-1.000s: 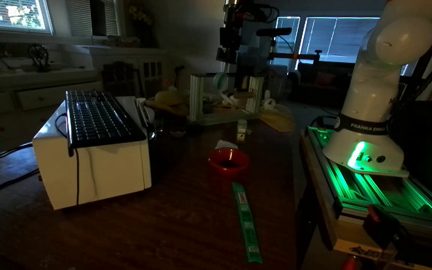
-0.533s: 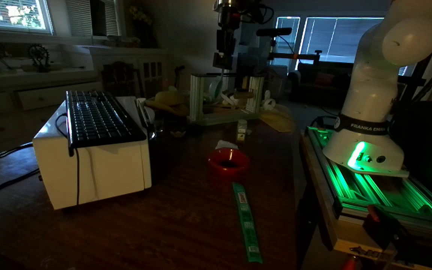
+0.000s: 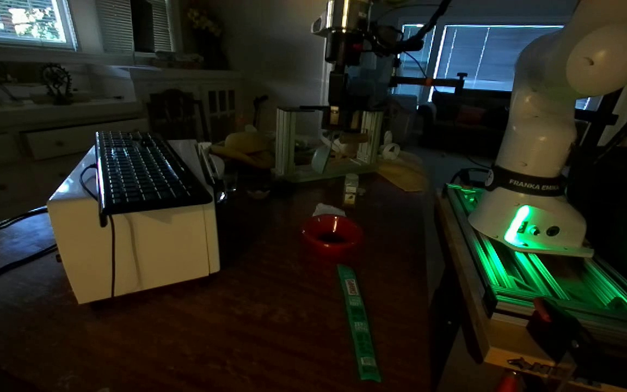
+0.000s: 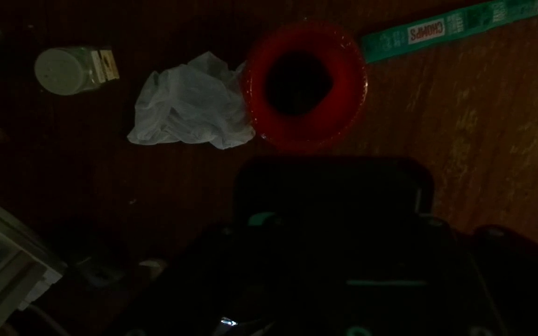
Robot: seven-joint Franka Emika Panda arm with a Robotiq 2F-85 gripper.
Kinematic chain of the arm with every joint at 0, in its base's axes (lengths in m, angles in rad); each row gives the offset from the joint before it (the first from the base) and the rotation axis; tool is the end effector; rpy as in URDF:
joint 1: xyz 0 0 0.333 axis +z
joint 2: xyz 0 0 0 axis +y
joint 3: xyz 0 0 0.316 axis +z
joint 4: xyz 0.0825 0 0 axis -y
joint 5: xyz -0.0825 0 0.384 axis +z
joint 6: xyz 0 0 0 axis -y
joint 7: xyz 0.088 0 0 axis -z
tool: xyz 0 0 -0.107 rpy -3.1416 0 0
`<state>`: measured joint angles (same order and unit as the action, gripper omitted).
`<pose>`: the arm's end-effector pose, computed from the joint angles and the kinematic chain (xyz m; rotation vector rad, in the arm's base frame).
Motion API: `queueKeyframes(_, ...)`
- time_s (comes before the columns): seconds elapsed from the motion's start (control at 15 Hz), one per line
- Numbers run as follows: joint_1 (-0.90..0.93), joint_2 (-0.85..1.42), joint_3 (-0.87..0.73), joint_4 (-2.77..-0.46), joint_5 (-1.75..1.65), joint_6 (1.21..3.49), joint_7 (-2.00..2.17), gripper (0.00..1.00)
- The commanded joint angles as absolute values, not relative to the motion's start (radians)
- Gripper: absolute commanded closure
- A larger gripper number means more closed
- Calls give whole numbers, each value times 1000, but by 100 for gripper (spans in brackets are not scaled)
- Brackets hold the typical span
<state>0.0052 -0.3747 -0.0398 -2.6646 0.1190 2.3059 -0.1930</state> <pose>0.3941 -0.0105 0.3609 -3.0377 -0.1244 -0.0405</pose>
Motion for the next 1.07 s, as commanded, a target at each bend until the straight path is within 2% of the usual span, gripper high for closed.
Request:
queueKeyframes(0.0, 33, -401, -28, -2770, 121, 2432, -185, 78)
queueKeyframes(0.4, 71, -322, -37, -2763, 135, 2444, -215, 78)
queueKeyframes(0.47, 61, -347, -30, -2762, 117, 2422, -193, 53)
queueKeyframes(0.8, 64, -326, -30, -2759, 118, 2424, -197, 53)
queueKeyframes(0.87, 64, -326, -30, -2758, 118, 2424, -197, 78)
queueKeyframes(1.0, 74, -282, -26, -2758, 134, 2462, -191, 78)
